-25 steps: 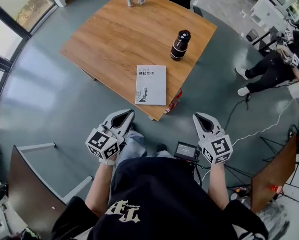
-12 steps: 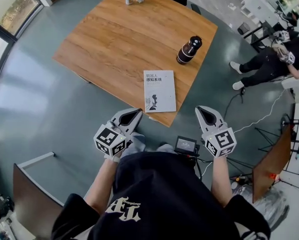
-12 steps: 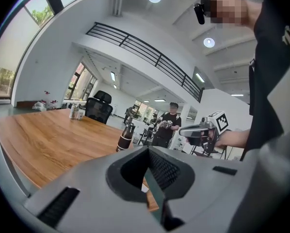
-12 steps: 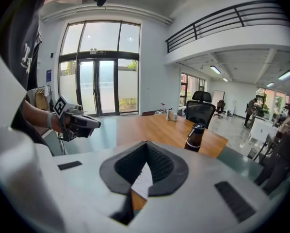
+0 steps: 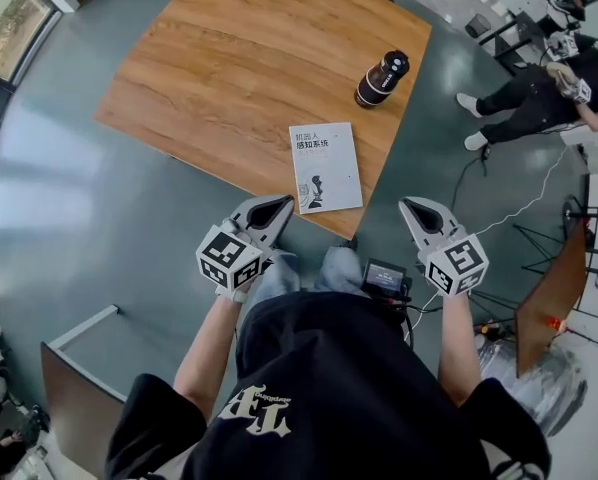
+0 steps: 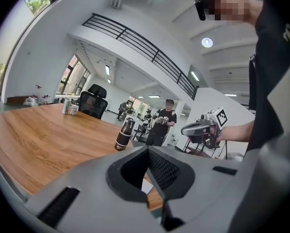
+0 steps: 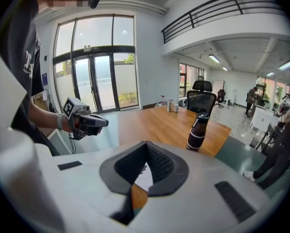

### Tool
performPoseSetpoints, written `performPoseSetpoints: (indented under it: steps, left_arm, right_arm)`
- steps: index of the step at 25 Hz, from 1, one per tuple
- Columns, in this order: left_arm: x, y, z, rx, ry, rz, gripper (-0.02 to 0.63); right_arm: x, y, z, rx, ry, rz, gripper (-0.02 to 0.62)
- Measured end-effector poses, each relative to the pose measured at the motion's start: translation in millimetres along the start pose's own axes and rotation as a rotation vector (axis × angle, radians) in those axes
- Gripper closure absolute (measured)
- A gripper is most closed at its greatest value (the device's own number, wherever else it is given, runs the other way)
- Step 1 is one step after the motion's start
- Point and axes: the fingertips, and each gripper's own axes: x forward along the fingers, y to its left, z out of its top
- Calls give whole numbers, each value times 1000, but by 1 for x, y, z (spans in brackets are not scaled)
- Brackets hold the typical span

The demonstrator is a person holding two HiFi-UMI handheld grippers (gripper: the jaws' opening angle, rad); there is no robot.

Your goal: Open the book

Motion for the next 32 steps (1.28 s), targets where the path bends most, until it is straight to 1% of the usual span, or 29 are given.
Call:
performPoseSetpoints:
  steps: [4, 10, 14, 16, 17, 21, 25, 28, 32]
  left_arm:
    - [10, 4, -13, -16, 35, 24, 600]
    - [38, 5, -40, -49, 99, 88, 600]
    - [64, 19, -79, -96, 189, 142, 600]
    - [75, 27, -102, -139, 234, 172, 600]
    - [81, 30, -112, -158, 253, 186, 600]
    - [99, 43, -152, -199, 340, 236, 600]
    - [109, 51, -185, -231, 419, 279, 600]
    - [112, 56, -201, -239, 465, 303, 600]
    - [115, 57, -213, -245, 489, 316, 600]
  right_arm:
    - [21, -12, -10, 34, 3, 48, 609]
    - [56, -46, -42, 63, 48, 133, 609]
    - [81, -65, -76, 78, 98, 193, 609]
    - [93, -71, -96, 81, 134, 225, 581]
    - [99, -74, -106, 80, 152, 240, 581]
    - [121, -77, -141, 83, 214, 303, 581]
    - [141, -78, -172, 106, 265, 346, 580]
    - [154, -77, -192, 125, 296, 370, 575]
    - [164, -73, -212, 150, 326, 397, 574]
